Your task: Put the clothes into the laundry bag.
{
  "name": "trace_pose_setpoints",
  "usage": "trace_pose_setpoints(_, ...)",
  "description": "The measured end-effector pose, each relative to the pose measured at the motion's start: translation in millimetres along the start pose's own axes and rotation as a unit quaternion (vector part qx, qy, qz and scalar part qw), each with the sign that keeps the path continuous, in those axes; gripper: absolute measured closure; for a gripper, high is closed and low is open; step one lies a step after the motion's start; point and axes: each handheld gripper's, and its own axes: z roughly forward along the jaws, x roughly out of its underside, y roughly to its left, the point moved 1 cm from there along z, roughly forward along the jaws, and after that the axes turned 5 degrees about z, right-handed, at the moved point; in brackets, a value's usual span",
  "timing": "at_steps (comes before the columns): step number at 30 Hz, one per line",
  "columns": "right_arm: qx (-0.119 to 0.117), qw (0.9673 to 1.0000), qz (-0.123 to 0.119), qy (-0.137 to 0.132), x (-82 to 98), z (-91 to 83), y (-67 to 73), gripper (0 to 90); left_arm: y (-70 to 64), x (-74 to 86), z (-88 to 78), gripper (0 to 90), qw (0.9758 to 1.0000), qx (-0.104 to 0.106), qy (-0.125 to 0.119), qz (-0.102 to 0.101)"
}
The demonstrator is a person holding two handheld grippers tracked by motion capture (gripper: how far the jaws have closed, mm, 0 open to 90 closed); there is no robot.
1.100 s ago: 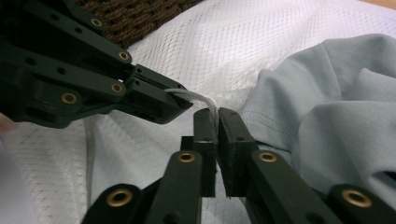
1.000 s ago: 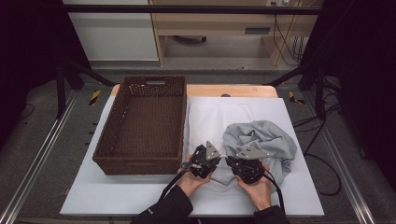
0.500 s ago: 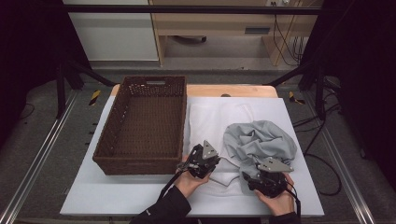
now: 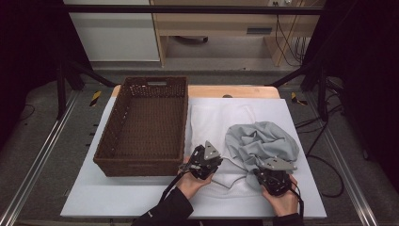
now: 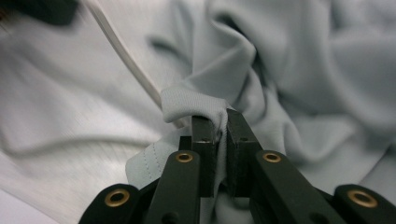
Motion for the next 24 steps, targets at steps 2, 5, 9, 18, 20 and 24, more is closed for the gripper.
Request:
trace_pose_setpoints(2,-0.022,0.9992,-0.007,-0.033,-13.2,-10.7,2.2,84.4,0.4,-0.8,0.1,88.3,1.0,0.001,-0.001,-0.003)
trace_pose_setpoints(5,-0.069,0.994,-0.003,-0.084,-32.4,-24.0,11.6,84.4,0.6,-3.5,0.5,88.3,0.9999,0.003,-0.003,-0.009)
trace_pose_setpoints(9,-0.122,0.9885,-0.02,-0.087,-41.0,-16.9,36.8,84.3,2.2,-11.6,-2.9,88.4,0.9996,0.005,-0.017,-0.022)
trace_pose_setpoints(18,-0.111,0.9928,-0.04,-0.019,-23.4,38.9,59.5,82.2,0.9,-29.1,-14.2,88.5,0.9987,0.001,-0.047,-0.02)
trace_pose_setpoints(20,-0.095,0.9946,-0.039,-0.011,-22.6,51.6,60.8,79.3,-0.9,-29.4,-14.8,88.5,0.9987,-0.002,-0.049,-0.016)
trace_pose_setpoints(24,-0.081,0.9961,-0.034,0.005,-19.3,72.0,59.8,72.9,-0.9,-24.4,-12.8,88.5,0.9989,-0.002,-0.043,-0.016)
